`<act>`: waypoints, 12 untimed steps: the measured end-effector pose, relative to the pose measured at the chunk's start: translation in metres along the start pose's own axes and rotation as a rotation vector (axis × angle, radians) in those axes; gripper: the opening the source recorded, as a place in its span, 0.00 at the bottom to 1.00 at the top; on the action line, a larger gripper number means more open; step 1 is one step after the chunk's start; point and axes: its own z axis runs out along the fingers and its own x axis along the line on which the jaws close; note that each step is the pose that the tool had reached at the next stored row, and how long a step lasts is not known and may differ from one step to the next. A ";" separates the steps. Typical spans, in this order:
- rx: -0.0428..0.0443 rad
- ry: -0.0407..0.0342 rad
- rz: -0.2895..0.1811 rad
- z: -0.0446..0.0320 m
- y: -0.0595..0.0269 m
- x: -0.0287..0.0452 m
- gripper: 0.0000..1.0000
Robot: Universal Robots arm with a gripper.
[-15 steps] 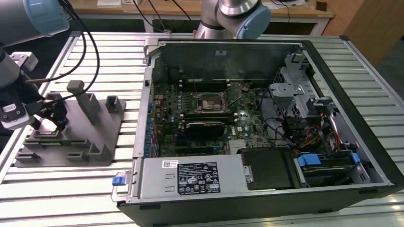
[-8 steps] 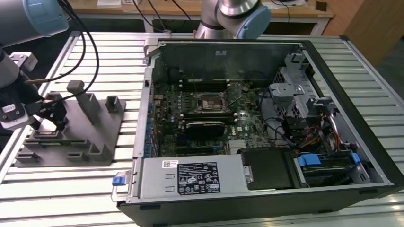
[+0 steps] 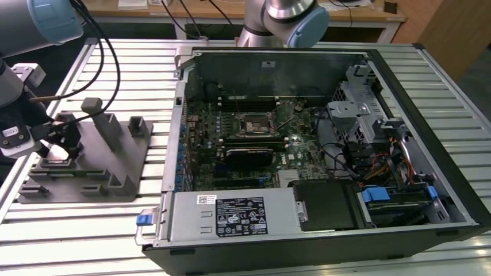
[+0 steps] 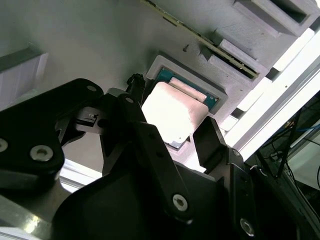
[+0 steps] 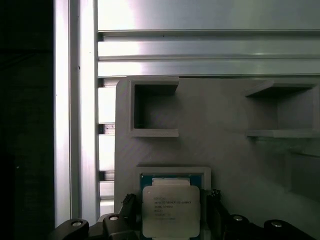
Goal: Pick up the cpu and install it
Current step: 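Pick up the cpu and move it towards the insertion slot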
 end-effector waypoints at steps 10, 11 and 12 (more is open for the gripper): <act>0.0000 0.0001 0.000 0.0001 0.0000 0.0003 0.55; 0.0001 0.0001 0.000 0.0001 0.0000 0.0004 0.55; 0.0001 0.0001 0.000 0.0001 0.0000 0.0004 0.55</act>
